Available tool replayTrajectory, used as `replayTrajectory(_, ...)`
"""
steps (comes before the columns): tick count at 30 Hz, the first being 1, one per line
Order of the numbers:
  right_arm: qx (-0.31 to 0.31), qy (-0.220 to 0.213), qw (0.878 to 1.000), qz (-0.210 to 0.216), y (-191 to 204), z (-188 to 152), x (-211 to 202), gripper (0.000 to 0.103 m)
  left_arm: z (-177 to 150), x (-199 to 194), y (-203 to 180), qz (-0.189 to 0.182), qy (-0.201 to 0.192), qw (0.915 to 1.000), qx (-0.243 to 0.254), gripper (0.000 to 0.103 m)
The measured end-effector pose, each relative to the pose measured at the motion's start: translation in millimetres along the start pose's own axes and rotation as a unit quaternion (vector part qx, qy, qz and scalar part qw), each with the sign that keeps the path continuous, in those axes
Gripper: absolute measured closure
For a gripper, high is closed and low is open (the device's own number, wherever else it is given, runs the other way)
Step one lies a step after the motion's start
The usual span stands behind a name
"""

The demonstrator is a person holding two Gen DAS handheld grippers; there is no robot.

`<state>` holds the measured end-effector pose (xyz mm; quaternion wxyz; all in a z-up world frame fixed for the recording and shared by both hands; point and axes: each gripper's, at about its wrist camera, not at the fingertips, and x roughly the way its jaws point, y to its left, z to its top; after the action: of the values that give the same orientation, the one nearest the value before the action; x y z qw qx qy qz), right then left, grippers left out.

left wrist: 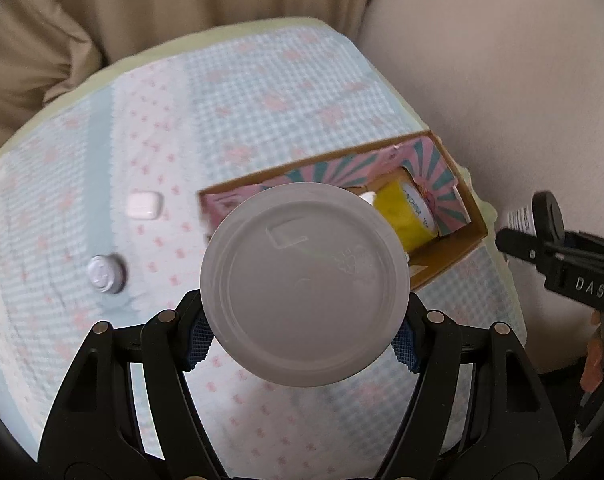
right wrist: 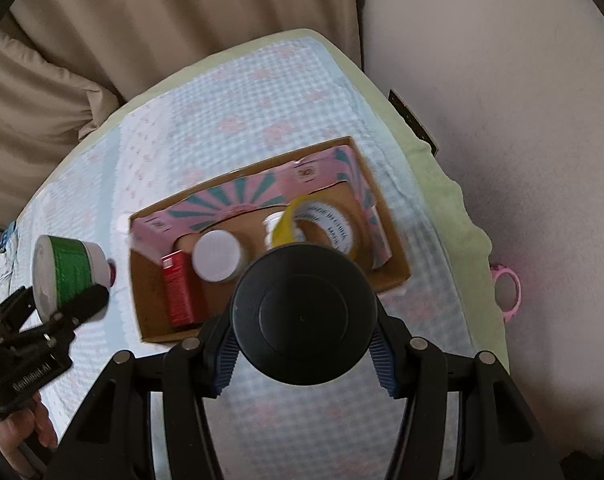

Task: Organize rigid objects
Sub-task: 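Carry both held jars into the cardboard box and open both tools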

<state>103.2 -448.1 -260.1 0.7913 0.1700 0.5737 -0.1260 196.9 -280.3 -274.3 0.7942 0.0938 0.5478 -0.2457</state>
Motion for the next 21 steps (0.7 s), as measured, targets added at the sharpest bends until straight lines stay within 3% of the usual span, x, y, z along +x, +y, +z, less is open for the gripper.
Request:
replayTrajectory(11, -0.017, 0.041, 0.999, 0.025, -29.3, 33.8, 77.2, 0.051, 7.5, 94.1, -38.4, 0.010, 0.067, 0.9970, 0.037, 0.035)
replayTrajectory(18, -0.012, 0.064, 0.997, 0.049, -36.6, 46.1, 105.0, 0.051, 2.9, 118.2, -47.2, 0.029, 0.105, 0.9926, 0.055, 0.034)
replayTrajectory(19, -0.008, 0.072, 0.996, 0.052, -37.0, 46.9, 108.2, 0.050, 2.6, 119.6, -47.5, 0.031, 0.109, 0.9919, 0.057, 0.024)
replayTrajectory(20, -0.004, 0.077, 0.996, 0.052, -37.2, 46.9, 110.6, 0.041, 2.5, 119.2, -48.5, 0.033, 0.108, 0.9917, 0.061, 0.000)
replayTrajectory(21, -0.001, 0.075, 0.996, 0.052, -37.7, 46.7, 111.1, 0.027, 3.2, 115.6, -49.7, 0.034, 0.104, 0.9918, 0.066, 0.000)
